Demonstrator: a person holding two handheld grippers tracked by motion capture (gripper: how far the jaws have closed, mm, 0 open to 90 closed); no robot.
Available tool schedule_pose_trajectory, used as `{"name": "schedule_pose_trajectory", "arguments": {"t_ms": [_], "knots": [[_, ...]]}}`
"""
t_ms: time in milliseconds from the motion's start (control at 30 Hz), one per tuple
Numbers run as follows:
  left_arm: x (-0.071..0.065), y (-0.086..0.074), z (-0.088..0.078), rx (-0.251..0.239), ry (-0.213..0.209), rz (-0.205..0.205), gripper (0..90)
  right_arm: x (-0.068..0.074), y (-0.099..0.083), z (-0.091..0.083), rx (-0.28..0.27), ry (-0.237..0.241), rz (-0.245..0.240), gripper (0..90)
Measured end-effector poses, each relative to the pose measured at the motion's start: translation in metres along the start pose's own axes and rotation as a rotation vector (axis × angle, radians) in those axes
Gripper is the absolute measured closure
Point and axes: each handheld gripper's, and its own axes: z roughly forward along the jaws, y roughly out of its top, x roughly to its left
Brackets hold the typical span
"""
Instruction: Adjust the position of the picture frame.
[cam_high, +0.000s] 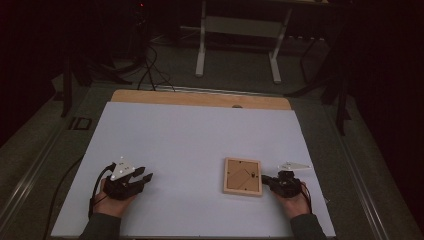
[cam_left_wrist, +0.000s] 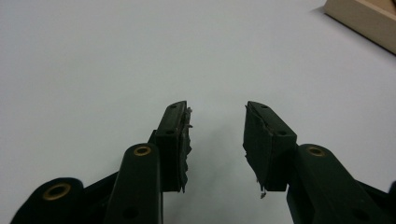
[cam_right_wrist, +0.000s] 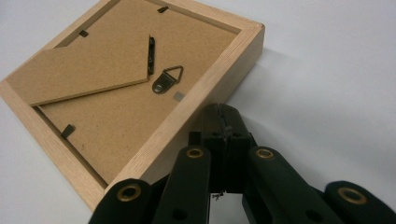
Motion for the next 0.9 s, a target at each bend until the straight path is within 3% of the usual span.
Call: {"name": "schedule_pose_trajectory", "arguments": {"t_ms": [267, 900], "knots": [[-0.004, 0.001, 0.003, 0.005, -0.009, 0.007, 60.5, 0.001, 0.003, 0.004, 0.007, 0.012, 0.005, 89.8], [-0.01, 0.002, 0.006, 0.013, -0.027, 0.02, 60.4, 0.022, 0.018, 0.025, 0.023, 0.06, -0.036, 89.8]]}}
